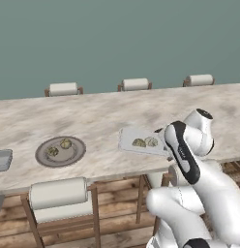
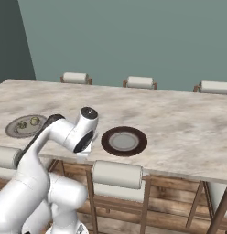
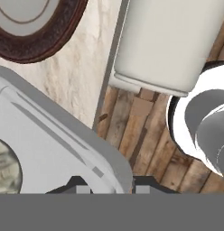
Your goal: Place two dumplings into each of the tupperware containers and then place the containers in the fridge.
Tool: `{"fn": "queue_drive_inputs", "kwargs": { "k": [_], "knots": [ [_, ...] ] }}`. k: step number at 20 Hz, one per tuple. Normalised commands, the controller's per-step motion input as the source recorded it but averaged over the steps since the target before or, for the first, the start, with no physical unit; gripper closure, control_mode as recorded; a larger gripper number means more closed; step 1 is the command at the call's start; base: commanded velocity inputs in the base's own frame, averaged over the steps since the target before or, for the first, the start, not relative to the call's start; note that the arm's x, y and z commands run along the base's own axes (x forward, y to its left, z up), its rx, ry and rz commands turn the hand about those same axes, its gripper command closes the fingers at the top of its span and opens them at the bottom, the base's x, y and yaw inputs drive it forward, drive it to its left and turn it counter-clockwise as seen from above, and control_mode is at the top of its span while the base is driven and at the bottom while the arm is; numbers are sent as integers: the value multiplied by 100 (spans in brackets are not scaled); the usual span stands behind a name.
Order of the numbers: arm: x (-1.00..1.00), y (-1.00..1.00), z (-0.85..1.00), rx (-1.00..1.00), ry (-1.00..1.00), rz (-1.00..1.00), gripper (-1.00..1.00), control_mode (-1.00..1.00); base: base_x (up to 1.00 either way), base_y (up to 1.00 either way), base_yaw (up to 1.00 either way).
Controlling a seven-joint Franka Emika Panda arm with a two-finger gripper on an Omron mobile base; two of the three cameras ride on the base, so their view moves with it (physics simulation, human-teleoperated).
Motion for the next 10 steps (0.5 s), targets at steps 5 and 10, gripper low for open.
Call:
{"fn": "queue_drive_inputs", "kwargs": {
  "k": [5, 10],
  "knots": [
    [-77, 0, 17, 5, -10, 0, 100, -100, 0, 0, 0],
    [-7, 9, 2, 0, 0, -2, 100, -100, 0, 0, 0]
  ]
}}
